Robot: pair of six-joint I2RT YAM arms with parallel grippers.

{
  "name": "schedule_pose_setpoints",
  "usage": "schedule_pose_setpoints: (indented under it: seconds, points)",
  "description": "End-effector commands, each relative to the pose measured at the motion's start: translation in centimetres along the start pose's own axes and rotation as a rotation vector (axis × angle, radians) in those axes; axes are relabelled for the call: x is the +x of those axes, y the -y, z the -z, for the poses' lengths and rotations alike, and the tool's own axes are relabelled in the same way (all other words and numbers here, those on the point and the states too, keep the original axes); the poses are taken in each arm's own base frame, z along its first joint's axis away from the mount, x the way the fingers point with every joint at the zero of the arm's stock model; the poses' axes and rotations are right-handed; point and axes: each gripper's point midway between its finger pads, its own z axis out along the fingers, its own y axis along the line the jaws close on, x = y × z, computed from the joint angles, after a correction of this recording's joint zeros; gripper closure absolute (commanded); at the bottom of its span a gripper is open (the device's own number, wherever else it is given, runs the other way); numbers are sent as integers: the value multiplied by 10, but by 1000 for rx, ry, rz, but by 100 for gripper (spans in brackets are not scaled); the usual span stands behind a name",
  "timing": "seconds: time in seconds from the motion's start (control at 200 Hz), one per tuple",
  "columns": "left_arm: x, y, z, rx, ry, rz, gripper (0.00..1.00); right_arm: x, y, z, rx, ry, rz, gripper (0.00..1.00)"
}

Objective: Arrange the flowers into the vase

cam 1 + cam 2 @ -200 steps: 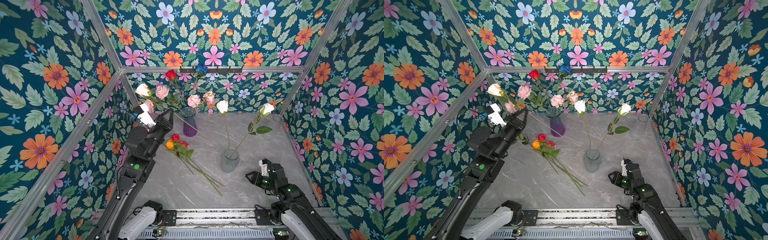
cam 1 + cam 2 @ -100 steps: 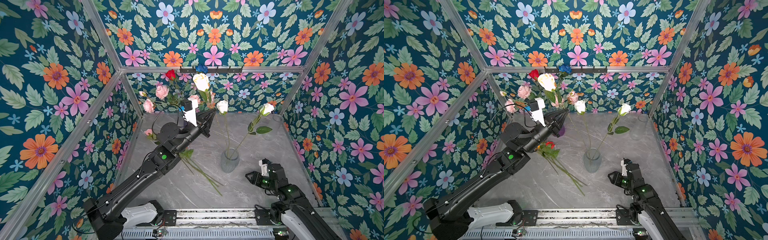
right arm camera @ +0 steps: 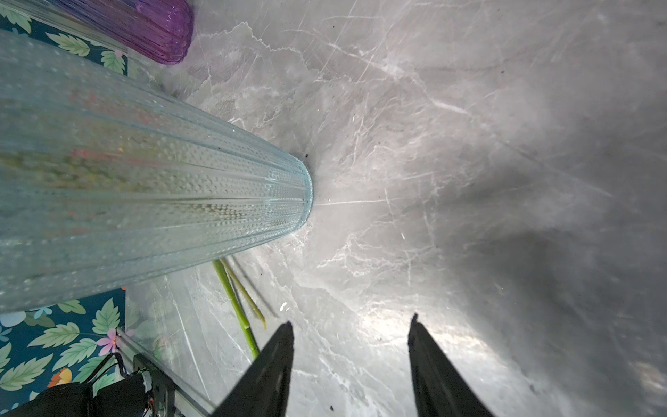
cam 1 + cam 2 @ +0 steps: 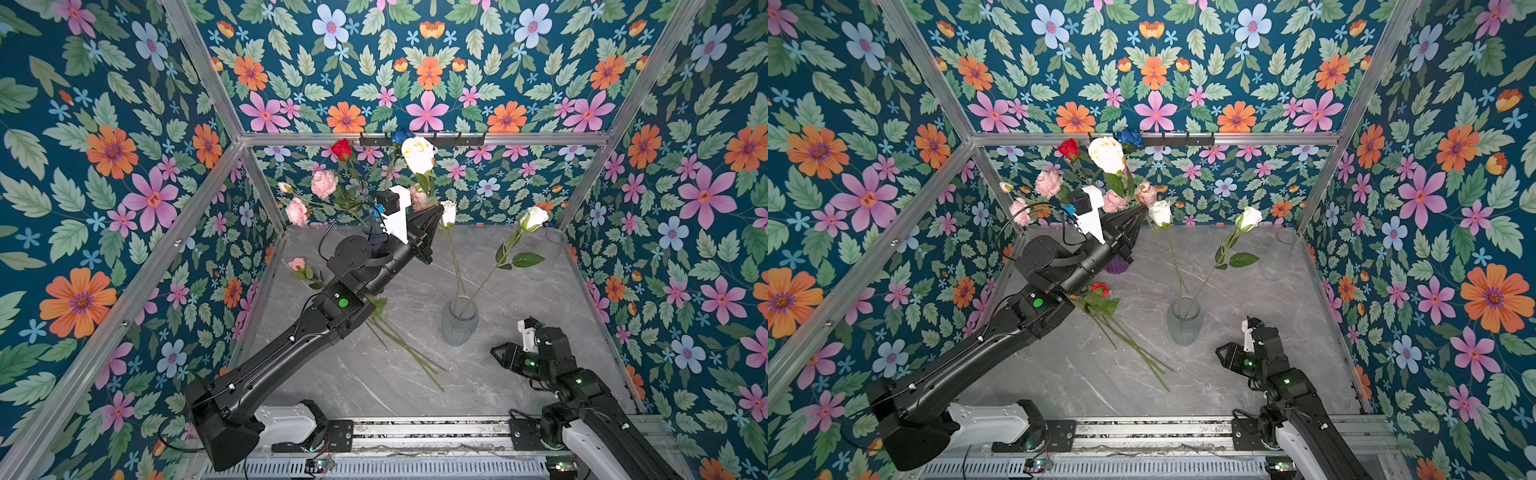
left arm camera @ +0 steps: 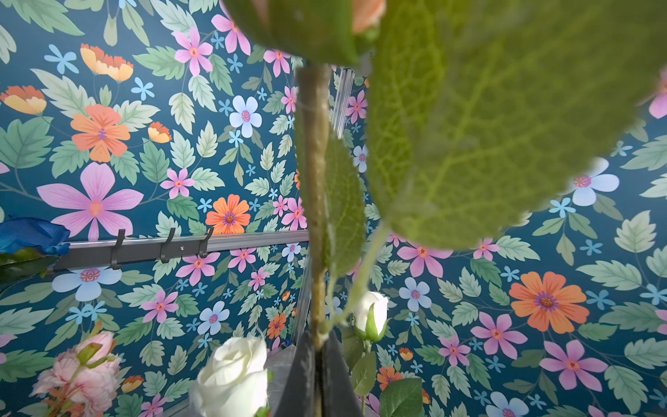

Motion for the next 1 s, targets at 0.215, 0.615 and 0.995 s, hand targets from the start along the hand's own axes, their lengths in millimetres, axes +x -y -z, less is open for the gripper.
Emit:
schedule_pose_setpoints:
  seconds: [0.215, 0.615, 0.995]
  points:
    - [31, -9, 0, -19, -17, 47, 100, -2, -3, 0, -16, 13, 15, 47]
    - [89, -22, 15, -57, -91, 145, 100, -2, -3, 0, -15, 11, 15, 47]
    - [30, -16, 28, -95, -31, 19, 100, -2, -2, 0, -12, 9, 14, 47]
